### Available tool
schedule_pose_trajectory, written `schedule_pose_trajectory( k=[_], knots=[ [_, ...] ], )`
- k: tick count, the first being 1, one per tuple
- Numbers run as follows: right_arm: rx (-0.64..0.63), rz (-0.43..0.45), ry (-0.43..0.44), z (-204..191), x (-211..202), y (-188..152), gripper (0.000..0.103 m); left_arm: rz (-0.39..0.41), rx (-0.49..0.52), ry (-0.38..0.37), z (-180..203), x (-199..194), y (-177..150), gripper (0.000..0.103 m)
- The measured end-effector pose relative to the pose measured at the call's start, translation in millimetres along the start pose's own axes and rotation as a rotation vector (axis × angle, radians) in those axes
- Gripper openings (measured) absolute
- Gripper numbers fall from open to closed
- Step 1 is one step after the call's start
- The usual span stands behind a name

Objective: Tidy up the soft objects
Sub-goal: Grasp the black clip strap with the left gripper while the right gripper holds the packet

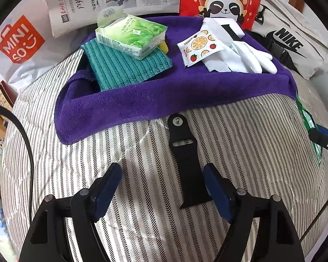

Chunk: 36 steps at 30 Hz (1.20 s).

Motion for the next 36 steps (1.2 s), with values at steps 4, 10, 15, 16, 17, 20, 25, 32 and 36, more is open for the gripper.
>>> schedule_pose_trajectory(
  k=[4, 10, 15, 16, 17, 20, 25, 32, 36],
  knots=[
    [-0.011, -0.005, 0.007, -6, 3, 1, 0.020, 0.023, 0.008, -0.010, 7, 1, 3, 0.069],
    [-0.005, -0.004, 0.022, -9, 4, 0, 0.020, 0.070, 0.025, -0.043, 14, -5, 1, 0.021],
    [-0.003, -0.006, 0.026, -11, 5, 0, 0.020, 0.077, 0.050, -0.043, 15, -7, -1, 0.021],
    [-0.005, -0.008, 0.025, -11, 6, 1, 0.020, 0.082, 0.070, -0.032, 17, -7, -2, 0.022],
    [-0.006, -0.011, 0.025, -11, 7, 1, 0.020, 0.087, 0.078, -0.022, 20, -7, -4, 0.022],
    [0.005, -0.020, 0.024, -10, 11, 1, 0.020, 0.091, 0.091, -0.009, 22, -7, -3, 0.021],
    [0.000, -0.039, 0.015, -11, 16, 0, 0.020, 0.078, 0.081, -0.043, 19, -7, -4, 0.021],
    [-0.010, -0.040, 0.021, -17, 16, 3, 0.020, 0.075, 0.071, -0.074, 15, -8, -7, 0.020],
    [-0.024, -0.033, 0.034, -22, 11, 7, 0.020, 0.071, 0.061, -0.114, 13, -12, -8, 0.020]
  ],
)
Point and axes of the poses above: each gripper's, at about its wrist camera, not at the fingertips, and x roughly the way its jaws point, z to its right, y to its top, the point moved 2 cm from there along x, roughly the way its jaws point, and after that the axes turned 2 degrees about -x, right-handed, at the moved point
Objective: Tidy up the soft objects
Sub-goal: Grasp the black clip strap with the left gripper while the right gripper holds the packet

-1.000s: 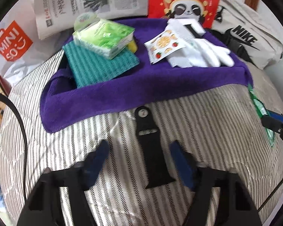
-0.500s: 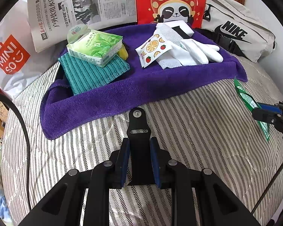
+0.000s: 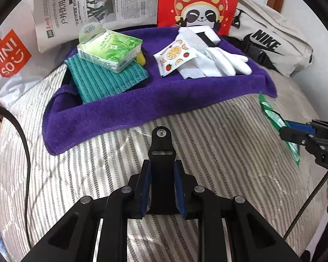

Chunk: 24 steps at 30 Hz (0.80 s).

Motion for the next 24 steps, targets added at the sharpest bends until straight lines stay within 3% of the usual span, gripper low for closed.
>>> schedule_pose_trajectory(
  k=[24],
  knots=[
    [-0.019, 0.077, 0.024, -11, -20, 41, 0.020, 0.105, -0.009, -0.045, -12, -46, 23, 0.020]
  ],
)
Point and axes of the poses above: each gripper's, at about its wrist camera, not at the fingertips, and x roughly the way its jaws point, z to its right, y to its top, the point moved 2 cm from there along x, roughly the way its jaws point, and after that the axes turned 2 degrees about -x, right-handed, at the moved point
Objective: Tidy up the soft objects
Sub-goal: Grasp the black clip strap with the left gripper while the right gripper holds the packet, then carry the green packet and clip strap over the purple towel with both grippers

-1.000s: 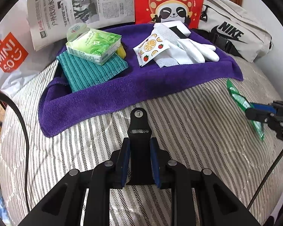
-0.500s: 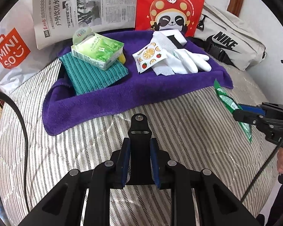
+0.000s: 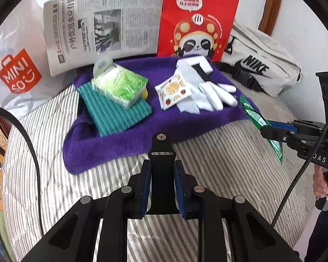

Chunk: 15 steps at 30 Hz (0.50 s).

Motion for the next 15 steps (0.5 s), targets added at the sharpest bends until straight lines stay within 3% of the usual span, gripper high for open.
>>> schedule_pose_trajectory(
  k=[15],
  knots=[
    [0.032, 0.049, -0.037, 29, 14, 60, 0.020, 0.049, 0.005, -0.023, -12, -3, 52, 0.020]
  ],
)
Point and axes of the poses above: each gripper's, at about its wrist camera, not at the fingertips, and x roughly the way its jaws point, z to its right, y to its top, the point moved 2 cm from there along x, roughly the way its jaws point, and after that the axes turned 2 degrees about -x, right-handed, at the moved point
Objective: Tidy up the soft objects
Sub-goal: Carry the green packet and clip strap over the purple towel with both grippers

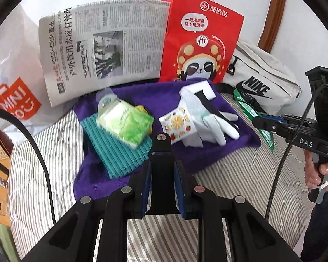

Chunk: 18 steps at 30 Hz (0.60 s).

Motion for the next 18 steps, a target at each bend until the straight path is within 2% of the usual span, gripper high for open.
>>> schedule_pose_trajectory(
  k=[10, 18],
  knots=[
    [0.010, -0.009, -0.020, 15, 26, 25, 0.020, 0.003, 0.003, -0.027, 0, 24, 33, 0.020],
    [0.007, -0.033, -0.043, 29, 48, 38, 0.020, -0.019, -0.012, -0.051, 1, 54, 46, 0.020]
  ],
)
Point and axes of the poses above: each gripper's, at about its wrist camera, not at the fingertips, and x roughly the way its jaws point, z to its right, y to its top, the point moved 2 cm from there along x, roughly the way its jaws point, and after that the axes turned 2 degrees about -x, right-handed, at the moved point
